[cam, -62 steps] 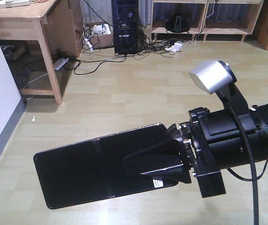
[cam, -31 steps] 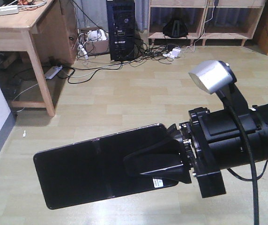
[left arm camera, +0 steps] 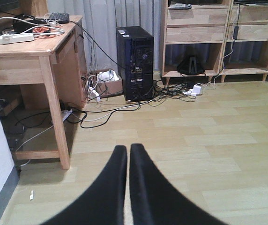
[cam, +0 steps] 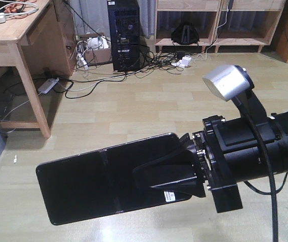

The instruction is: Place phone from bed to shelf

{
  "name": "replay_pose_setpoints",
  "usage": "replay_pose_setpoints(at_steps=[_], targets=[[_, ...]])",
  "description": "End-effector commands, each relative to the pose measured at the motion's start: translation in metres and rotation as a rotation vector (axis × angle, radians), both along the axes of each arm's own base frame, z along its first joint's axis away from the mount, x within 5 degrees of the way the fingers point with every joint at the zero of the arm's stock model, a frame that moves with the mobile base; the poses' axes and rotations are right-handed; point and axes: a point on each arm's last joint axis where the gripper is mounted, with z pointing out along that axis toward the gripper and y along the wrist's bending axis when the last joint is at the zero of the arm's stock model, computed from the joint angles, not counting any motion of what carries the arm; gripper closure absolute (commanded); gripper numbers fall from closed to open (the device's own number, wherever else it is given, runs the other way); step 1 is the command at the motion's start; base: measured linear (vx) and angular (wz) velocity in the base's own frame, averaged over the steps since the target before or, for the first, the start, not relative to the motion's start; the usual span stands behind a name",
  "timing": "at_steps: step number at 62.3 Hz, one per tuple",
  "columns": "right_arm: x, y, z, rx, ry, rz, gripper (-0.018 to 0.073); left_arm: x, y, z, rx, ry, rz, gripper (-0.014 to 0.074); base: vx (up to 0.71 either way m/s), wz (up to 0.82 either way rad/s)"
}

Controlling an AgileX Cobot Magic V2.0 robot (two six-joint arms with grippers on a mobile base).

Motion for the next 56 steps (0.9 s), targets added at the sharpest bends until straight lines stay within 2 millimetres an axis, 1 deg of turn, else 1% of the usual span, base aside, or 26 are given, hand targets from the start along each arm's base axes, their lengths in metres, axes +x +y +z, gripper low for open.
replay_pose_setpoints(at_steps=[1,56], targets=[[-0.0098,-0.0002,0.0221,0.116,-0.011,0.053,0.0561,0.0005,0.0005,0.0062,-0.014,-0.077,0.006,0.0596,0.21,-0.03],[-0.0098,-0.0002,0.0221,0.116,-0.011,0.053,0.0561,0.0005,0.0005,0.0062,-0.014,-0.077,0.006,0.0596,0.20,-0.02]])
